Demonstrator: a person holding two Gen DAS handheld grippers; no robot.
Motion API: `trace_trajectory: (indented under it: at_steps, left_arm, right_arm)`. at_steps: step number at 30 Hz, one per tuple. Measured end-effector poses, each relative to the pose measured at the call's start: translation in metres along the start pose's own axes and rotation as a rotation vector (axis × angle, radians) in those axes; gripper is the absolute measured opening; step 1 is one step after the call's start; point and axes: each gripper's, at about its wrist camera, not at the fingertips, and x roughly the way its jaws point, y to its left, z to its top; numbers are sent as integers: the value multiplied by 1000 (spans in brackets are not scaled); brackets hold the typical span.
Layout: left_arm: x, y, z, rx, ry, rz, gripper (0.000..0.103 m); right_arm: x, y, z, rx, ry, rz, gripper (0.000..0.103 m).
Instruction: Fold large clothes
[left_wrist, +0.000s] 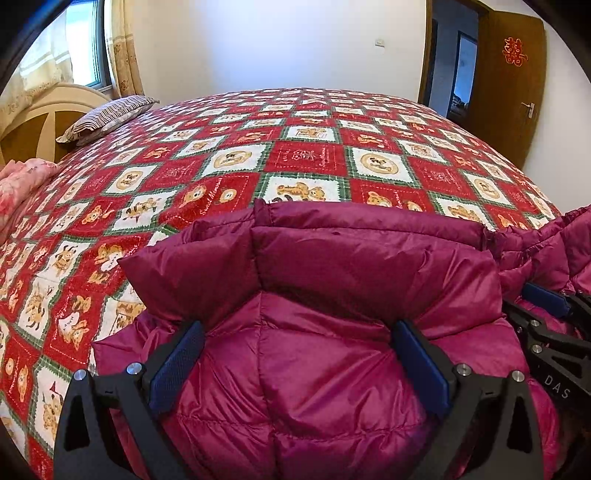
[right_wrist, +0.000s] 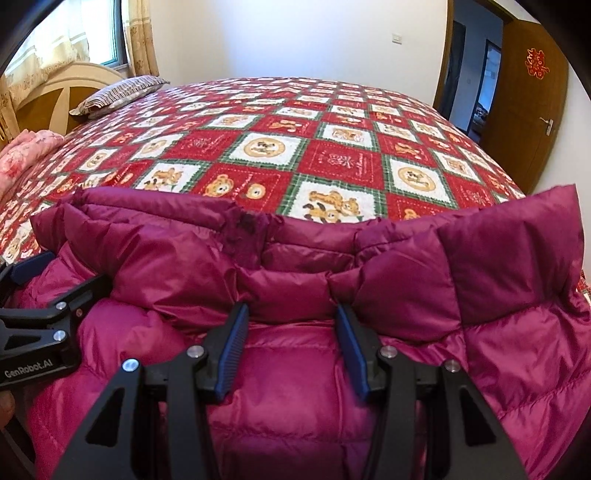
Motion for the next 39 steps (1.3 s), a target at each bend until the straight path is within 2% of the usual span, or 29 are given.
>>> trace_trajectory:
  at_steps: [18, 20, 25, 26, 30, 34, 39]
  left_arm:
    - [0, 3, 1, 4, 17, -3, 102]
    - [-16, 9, 1, -16, 27, -27, 102]
    - [-69, 11, -20, -21, -44, -86, 102]
    - [-74, 9, -28, -13, -54, -81, 102]
    - [-63, 3, -46, 10, -40, -38, 102]
    - [-60, 3, -52, 20, -59, -21, 102]
    - [-63, 4, -55, 16, -47, -20, 102]
  right_arm:
    - [1, 4, 2, -25, 14, -18, 54]
    - [-10, 1, 2, -11, 15, -5, 53]
    - [-58, 4, -20, -12, -29, 12, 58]
    - [-62, 6, -25, -22, -38, 9, 61]
    - [-61, 22, -45, -57, -33, -4, 63]
    - [-51, 29, -53, -89, -42, -42, 63]
    - [-45, 27, -54, -90, -36, -39, 64]
